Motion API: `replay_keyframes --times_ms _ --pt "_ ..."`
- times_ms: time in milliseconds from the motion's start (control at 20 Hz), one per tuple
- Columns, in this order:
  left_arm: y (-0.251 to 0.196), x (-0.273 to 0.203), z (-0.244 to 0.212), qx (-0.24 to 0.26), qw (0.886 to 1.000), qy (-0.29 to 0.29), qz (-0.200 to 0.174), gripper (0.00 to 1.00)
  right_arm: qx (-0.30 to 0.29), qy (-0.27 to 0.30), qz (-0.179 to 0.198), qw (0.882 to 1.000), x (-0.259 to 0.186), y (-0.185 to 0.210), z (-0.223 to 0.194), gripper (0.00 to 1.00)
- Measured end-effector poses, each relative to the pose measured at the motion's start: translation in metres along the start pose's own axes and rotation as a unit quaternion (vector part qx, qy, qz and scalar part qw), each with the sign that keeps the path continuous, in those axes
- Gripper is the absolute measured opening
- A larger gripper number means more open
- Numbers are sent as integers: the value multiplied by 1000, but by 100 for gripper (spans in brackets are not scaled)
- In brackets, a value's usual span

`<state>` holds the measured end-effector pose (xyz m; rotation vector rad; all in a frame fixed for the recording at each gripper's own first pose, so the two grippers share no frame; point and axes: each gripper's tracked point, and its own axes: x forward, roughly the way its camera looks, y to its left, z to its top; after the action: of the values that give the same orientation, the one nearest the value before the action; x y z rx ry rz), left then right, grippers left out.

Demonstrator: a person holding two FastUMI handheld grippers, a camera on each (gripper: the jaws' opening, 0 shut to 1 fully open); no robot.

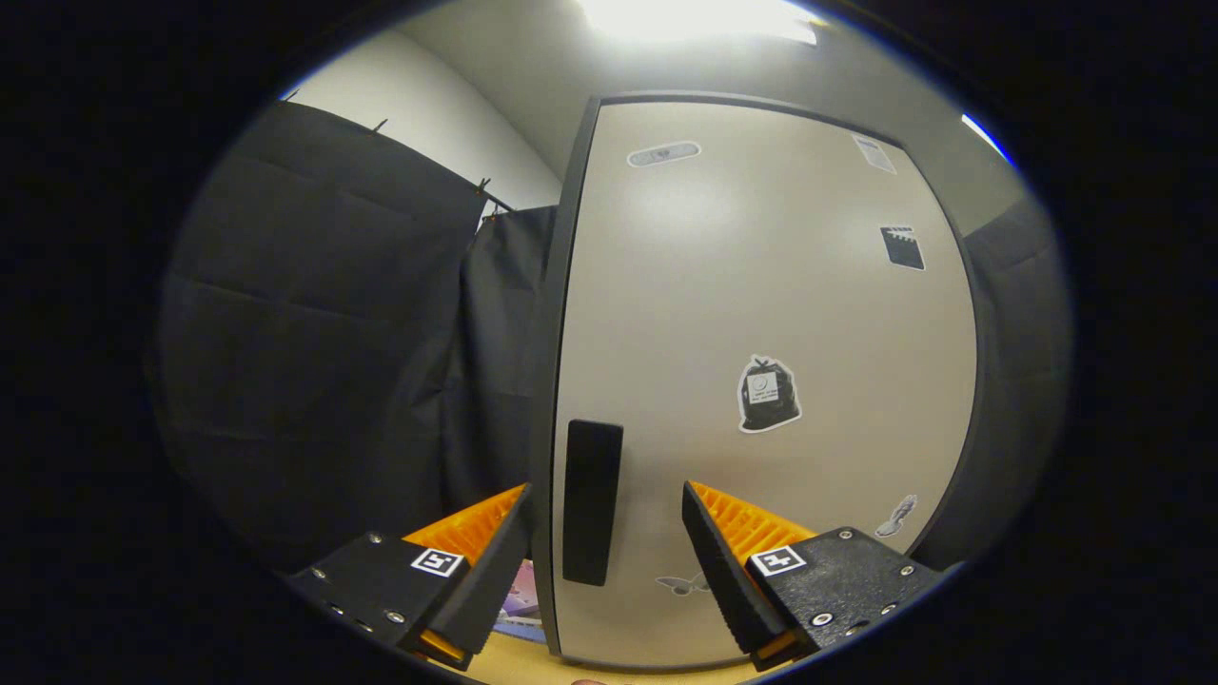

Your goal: Open the cabinet door with the right hand, grasp the bottle in the cabinet with the left hand and place it on the coaster, then close the cabinet door with the right hand.

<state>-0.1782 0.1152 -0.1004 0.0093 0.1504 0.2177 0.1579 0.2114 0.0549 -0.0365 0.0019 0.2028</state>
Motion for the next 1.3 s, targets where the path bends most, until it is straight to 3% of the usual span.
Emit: replay_keyframes --times_ms 200,300,350,450,800,1300 --pt "11 -8 -3 -9 1000 -1 6 86 0 33 0 999 19 6 -21 84" --pt "18 -8 -2 -9 1000 -1 18 86 20 35 7 999 28 8 -25 61" --pt "21 -10 0 -10 1000 -2 22 86 27 31 11 999 24 8 -23 41" --pt "26 -10 4 -9 1000 -9 28 86 17 27 24 999 24 9 -22 31" --pt "24 1 -2 -13 1000 -3 23 86 17 37 73 997 20 12 -24 18" --pt "23 1 -11 -6 1000 4 18 86 21 51 142 988 -6 18 -20 12"
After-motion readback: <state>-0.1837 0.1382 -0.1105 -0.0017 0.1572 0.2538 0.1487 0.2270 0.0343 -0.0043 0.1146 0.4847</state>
